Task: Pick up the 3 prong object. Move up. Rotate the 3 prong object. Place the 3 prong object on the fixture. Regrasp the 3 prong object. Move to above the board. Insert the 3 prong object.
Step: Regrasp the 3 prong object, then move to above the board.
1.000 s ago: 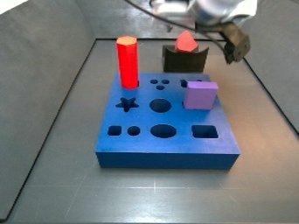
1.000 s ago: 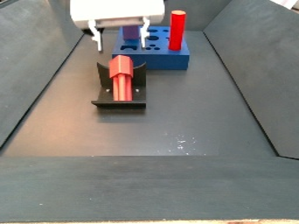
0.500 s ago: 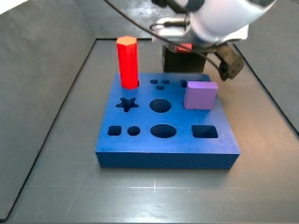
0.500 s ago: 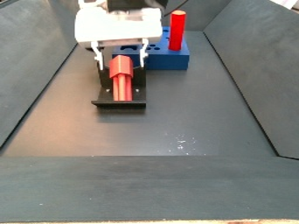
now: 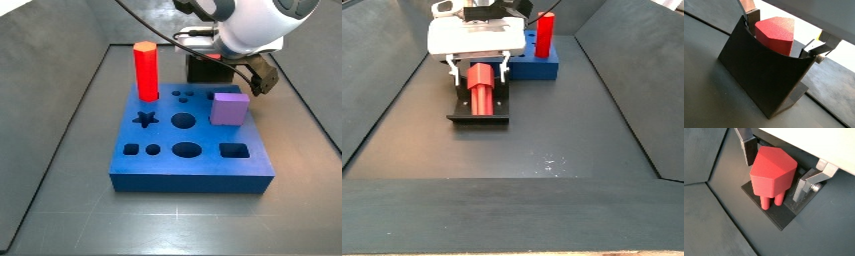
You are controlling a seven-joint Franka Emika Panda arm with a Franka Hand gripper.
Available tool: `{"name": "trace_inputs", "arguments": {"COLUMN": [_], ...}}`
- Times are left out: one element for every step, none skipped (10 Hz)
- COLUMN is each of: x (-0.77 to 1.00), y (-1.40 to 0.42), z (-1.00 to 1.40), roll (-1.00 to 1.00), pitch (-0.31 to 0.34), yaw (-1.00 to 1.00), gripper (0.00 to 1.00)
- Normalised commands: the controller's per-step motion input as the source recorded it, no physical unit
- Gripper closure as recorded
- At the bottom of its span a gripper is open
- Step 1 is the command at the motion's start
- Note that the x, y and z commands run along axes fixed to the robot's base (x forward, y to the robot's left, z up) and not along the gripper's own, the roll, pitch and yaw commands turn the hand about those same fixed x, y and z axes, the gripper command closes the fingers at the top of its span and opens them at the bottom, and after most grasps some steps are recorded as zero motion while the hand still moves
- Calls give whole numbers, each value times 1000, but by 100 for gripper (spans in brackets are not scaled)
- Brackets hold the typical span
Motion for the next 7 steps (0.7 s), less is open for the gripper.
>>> {"name": "trace_inputs", "arguments": {"x": [11, 0, 30, 29, 29, 33, 33], "y": [-5, 0, -218, -219, -208, -200, -195], "z": [-170, 0, 1000, 1000, 1000, 1000, 1000], "roll": [56, 0, 231, 227, 171, 130, 70], "pitch": [-6, 0, 82, 83, 83, 78, 79], "yaw": [8, 0, 70, 67, 63, 64, 70], "gripper": [0, 100, 100, 100, 100, 100, 100]}}
